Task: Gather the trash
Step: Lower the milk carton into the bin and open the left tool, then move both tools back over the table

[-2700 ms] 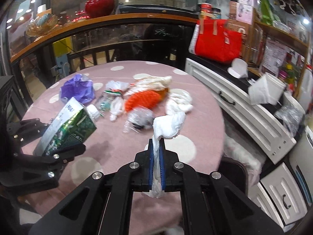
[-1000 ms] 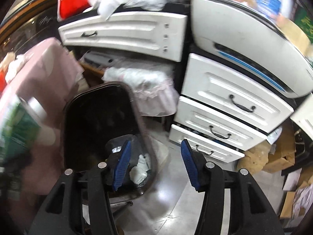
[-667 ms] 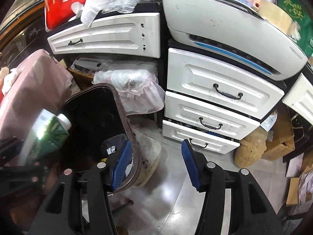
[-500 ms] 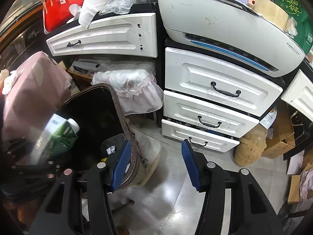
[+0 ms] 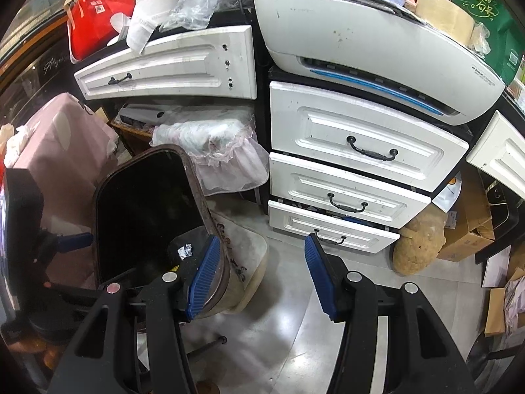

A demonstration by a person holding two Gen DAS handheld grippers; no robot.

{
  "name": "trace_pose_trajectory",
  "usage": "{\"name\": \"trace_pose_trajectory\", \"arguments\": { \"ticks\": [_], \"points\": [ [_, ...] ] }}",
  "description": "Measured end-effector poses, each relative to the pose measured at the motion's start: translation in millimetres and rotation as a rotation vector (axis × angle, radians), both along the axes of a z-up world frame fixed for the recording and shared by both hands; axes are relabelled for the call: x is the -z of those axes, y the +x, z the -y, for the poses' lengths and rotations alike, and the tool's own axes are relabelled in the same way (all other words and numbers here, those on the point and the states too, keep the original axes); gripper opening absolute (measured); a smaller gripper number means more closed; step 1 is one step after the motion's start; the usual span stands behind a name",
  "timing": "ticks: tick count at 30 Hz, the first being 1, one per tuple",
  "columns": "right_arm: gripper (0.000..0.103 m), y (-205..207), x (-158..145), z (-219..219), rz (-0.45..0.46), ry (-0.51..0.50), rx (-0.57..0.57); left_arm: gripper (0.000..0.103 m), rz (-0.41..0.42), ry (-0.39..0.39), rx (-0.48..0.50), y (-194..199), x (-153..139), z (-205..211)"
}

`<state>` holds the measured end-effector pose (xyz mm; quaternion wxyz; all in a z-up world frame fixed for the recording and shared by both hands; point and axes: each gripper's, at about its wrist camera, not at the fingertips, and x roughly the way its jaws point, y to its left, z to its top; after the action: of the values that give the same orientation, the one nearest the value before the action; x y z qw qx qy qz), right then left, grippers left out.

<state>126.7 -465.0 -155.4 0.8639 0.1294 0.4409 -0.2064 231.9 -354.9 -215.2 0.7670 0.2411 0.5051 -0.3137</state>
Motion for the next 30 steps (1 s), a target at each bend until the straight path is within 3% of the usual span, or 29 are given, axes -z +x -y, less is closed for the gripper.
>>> {"name": "trace_pose_trajectory", "arguments": {
  "ticks": [5,16,23,30],
  "points": [
    [0.060,0,-10,-2,0.028,-0.008,0.000,0.086,0.038,-0.086,-0.006,-15,-34,-14],
    [0.073,19,-48,-50,0.137,0.012,-0.141,0.094,0.243,-0.206,-0.061,-50,-119,-91],
    [0.076,39,-73,-118,0.184,0.000,-0.335,0.097,0.359,-0.214,-0.223,-50,-149,-171],
    [0.076,59,-87,-191,0.203,-0.001,-0.541,0.097,0.416,-0.204,-0.458,-32,-164,-270]
  ]
}}
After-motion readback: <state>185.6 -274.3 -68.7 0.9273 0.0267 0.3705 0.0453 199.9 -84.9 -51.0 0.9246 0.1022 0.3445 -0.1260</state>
